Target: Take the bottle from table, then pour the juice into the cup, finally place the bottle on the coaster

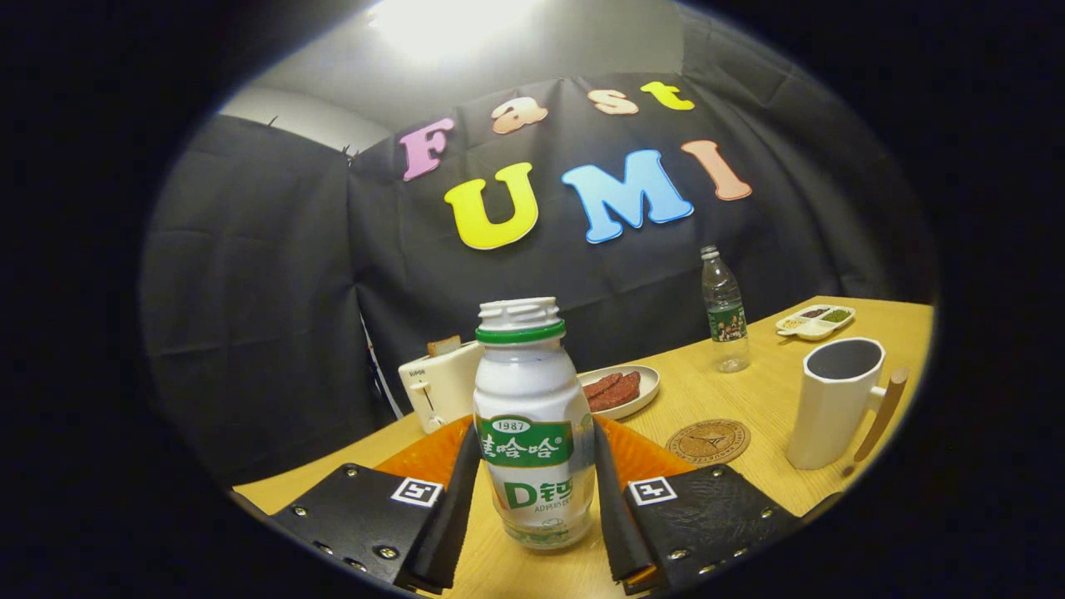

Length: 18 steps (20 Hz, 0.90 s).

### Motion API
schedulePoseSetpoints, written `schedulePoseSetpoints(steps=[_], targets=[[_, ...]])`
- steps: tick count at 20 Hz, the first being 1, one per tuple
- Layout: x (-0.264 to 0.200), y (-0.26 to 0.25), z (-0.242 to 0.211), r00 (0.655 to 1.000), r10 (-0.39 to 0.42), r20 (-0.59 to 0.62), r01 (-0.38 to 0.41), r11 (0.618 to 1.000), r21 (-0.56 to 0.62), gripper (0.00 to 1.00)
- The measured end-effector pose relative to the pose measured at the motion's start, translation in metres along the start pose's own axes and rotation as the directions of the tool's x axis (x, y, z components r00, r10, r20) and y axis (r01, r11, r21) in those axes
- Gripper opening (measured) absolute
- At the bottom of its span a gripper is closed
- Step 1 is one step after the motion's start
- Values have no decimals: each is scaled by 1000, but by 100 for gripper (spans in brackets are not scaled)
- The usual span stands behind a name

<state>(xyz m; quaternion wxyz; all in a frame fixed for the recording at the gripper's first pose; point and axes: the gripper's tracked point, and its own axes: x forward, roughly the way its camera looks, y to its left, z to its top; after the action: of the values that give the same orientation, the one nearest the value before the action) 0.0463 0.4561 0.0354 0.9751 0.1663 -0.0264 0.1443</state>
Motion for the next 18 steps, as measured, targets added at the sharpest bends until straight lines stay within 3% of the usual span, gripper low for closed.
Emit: schedulePoseSetpoints(steps=[3,8,18], targets=[[-3,-10,23,997,-4,83,-9,987,162,66],[-4,-35,44,988,-43,150,-15,931,364,66],[-2,-71,53,981,-131,143,9,767,642,66]])
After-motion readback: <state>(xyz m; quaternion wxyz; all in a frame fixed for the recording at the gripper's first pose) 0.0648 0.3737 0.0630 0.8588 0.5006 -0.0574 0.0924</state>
